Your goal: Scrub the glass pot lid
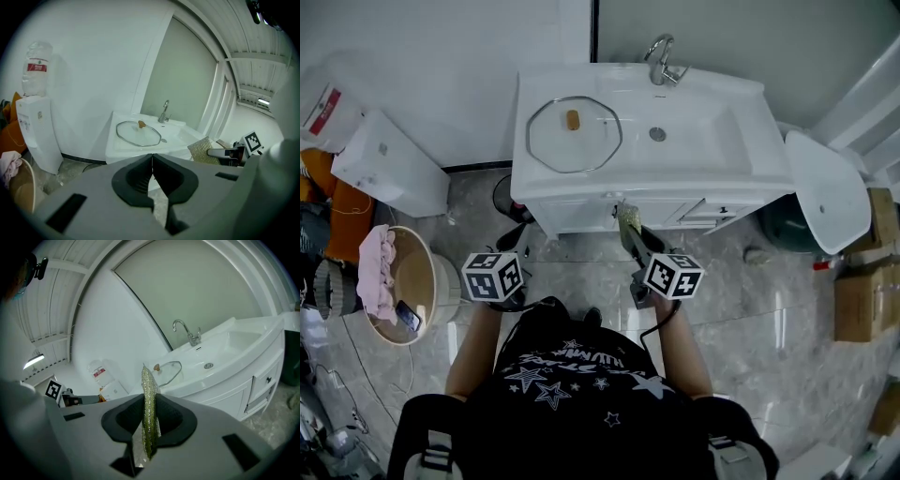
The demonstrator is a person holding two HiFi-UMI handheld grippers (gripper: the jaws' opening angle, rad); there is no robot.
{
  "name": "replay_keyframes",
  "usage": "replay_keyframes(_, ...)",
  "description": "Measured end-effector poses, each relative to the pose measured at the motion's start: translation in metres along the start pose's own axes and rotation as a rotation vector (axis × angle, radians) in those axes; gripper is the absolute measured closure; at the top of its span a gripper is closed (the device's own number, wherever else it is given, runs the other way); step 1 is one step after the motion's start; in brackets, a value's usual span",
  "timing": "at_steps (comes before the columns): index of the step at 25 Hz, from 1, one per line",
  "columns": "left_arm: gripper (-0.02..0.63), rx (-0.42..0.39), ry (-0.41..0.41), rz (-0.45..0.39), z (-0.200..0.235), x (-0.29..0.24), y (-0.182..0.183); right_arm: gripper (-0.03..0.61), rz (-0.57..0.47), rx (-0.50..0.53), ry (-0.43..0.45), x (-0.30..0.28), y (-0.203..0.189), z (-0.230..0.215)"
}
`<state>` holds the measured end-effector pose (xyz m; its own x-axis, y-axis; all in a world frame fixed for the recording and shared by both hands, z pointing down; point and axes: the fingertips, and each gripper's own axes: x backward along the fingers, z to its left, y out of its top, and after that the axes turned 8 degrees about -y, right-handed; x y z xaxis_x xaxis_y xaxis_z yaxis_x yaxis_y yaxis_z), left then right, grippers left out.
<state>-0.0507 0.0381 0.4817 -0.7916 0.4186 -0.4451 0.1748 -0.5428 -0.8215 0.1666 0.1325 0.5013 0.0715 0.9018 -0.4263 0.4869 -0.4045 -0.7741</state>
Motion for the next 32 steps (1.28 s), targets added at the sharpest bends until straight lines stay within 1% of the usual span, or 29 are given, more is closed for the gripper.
replay_keyframes(5,0.603,-0.001,-0.007,0.001,0.004,-0.012,0.006,0.509,0.01,-0.005,-0.012,-0.011,0.002,-0.008)
replay_keyframes(9,0.604,-0.02,-0.03,0.007,0.012,-0.035,0.018,0.509,0.012,0.0,-0.034,-0.024,0.011,-0.017)
replay_keyframes(14,0.604,-0.031,-0.071,0.0,0.028,-0.079,0.047,0.509,0.003,0.031,-0.067,-0.054,0.042,-0.032)
replay_keyframes(19,0.603,-0.031,-0.099,-0.003,0.057,-0.125,0.084,0.509,-0.001,0.08,-0.078,-0.107,0.083,-0.039)
replay_keyframes(21,0.603,-0.03,-0.112,-0.001,0.07,-0.142,0.098,0.509,0.004,0.126,-0.081,-0.131,0.099,-0.039)
replay_keyframes(27,0.604,-0.019,-0.15,0.006,0.104,-0.186,0.132,0.509,0.043,0.336,-0.087,-0.199,0.136,-0.038)
replay_keyframes(32,0.603,-0.021,-0.185,0.014,0.119,-0.212,0.151,0.509,0.076,0.485,-0.127,-0.248,0.161,-0.047)
